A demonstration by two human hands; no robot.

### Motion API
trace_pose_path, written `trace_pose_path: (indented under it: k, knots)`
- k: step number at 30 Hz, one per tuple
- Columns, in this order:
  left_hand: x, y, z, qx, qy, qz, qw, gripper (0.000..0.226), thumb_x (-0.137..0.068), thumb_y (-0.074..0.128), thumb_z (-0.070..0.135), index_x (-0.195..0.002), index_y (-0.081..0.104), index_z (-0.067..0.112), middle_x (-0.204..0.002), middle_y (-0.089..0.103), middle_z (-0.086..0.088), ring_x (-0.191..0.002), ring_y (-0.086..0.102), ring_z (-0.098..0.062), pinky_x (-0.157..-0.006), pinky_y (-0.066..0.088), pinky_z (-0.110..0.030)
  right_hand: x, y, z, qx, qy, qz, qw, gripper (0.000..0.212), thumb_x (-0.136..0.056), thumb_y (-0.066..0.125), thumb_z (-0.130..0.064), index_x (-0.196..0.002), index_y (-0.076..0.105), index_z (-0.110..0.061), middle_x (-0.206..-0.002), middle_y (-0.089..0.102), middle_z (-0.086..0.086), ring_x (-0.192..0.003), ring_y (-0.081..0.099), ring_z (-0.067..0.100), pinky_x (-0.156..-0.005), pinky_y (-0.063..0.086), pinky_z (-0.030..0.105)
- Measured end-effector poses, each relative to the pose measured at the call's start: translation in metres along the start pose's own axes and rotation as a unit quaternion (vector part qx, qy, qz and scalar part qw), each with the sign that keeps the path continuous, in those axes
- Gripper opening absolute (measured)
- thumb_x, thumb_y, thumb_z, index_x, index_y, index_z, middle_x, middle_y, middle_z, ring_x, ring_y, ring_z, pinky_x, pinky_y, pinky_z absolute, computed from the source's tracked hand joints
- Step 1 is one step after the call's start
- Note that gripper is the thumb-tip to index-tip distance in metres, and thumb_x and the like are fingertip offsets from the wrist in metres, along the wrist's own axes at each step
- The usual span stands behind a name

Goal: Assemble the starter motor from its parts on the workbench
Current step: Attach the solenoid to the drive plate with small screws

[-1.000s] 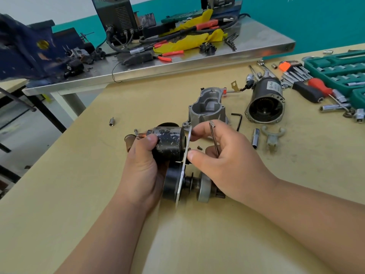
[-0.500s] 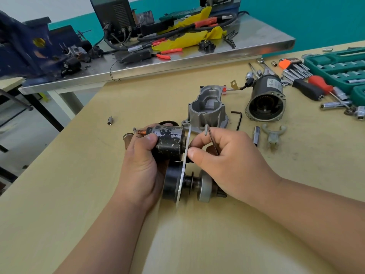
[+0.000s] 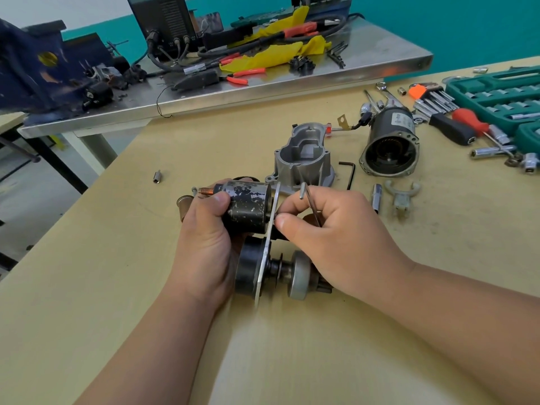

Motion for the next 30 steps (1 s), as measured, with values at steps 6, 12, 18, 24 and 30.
trace_pose_path:
  k: [6, 12, 18, 24, 30]
  knots:
    - [0.000, 0.004, 0.003, -0.046, 0.014, -0.029, 0.998, 0.067, -0.070, 0.054, 0.034, -0.126, 0.056, -0.003, -0.112, 0.065, -0.024, -0.103, 0.062, -0.039, -0.102, 0.041, -0.059, 0.000, 0.001, -0.002, 0.004, -0.005, -0.005, 1.000, 0.014, -0.086, 0.063, -0.025, -0.073, 0.065, -0.030, -0.046, 0.051, -0.012, -0.037, 0.038, 0.004, -0.037, 0.033, 0.018]
    - [-0.004, 0.008, 0.010, -0.048, 0.036, -0.068, 0.996, 0.060, -0.064, 0.056, 0.033, -0.117, 0.059, 0.006, -0.105, 0.064, -0.017, -0.093, 0.064, -0.032, -0.087, 0.049, -0.049, 0.002, 0.003, -0.002, -0.008, -0.006, -0.008, 1.000, 0.014, -0.086, 0.065, -0.022, -0.073, 0.066, -0.029, -0.047, 0.053, -0.012, -0.038, 0.039, 0.003, -0.038, 0.035, 0.018]
    - [-0.004, 0.006, 0.022, -0.083, 0.106, -0.064, 0.989, 0.081, -0.054, 0.060, 0.035, -0.123, 0.052, -0.007, -0.102, 0.065, -0.021, -0.090, 0.065, -0.035, -0.081, 0.052, -0.048, 0.001, 0.003, 0.000, -0.014, 0.001, -0.007, 1.000, 0.014, -0.085, 0.065, -0.023, -0.073, 0.066, -0.029, -0.047, 0.053, -0.012, -0.040, 0.040, 0.003, -0.039, 0.037, 0.020]
    - [0.006, 0.006, 0.019, -0.047, 0.114, -0.079, 0.989, 0.063, -0.070, 0.065, 0.025, -0.124, 0.049, -0.004, -0.099, 0.065, -0.018, -0.085, 0.066, -0.028, -0.070, 0.056, -0.039, -0.001, 0.002, 0.004, -0.025, 0.019, -0.011, 0.999, 0.010, -0.083, 0.067, -0.023, -0.074, 0.067, -0.026, -0.048, 0.053, -0.011, -0.040, 0.040, 0.006, -0.040, 0.035, 0.021]
    - [0.009, 0.009, 0.013, -0.037, 0.103, -0.109, 0.988, 0.056, -0.070, 0.067, 0.033, -0.120, 0.046, 0.017, -0.117, 0.067, -0.014, -0.101, 0.066, -0.030, -0.087, 0.053, -0.049, -0.001, 0.002, 0.004, -0.033, 0.025, -0.018, 0.999, 0.012, -0.086, 0.066, -0.019, -0.077, 0.064, -0.026, -0.043, 0.050, -0.017, -0.034, 0.036, 0.003, -0.038, 0.029, 0.011]
Point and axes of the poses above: each hand's wrist, its own x-axis away from the middle knuckle, its own y-axis out of the palm, z = x × y, the point moved 8 cm from there along -x, towards the middle knuckle
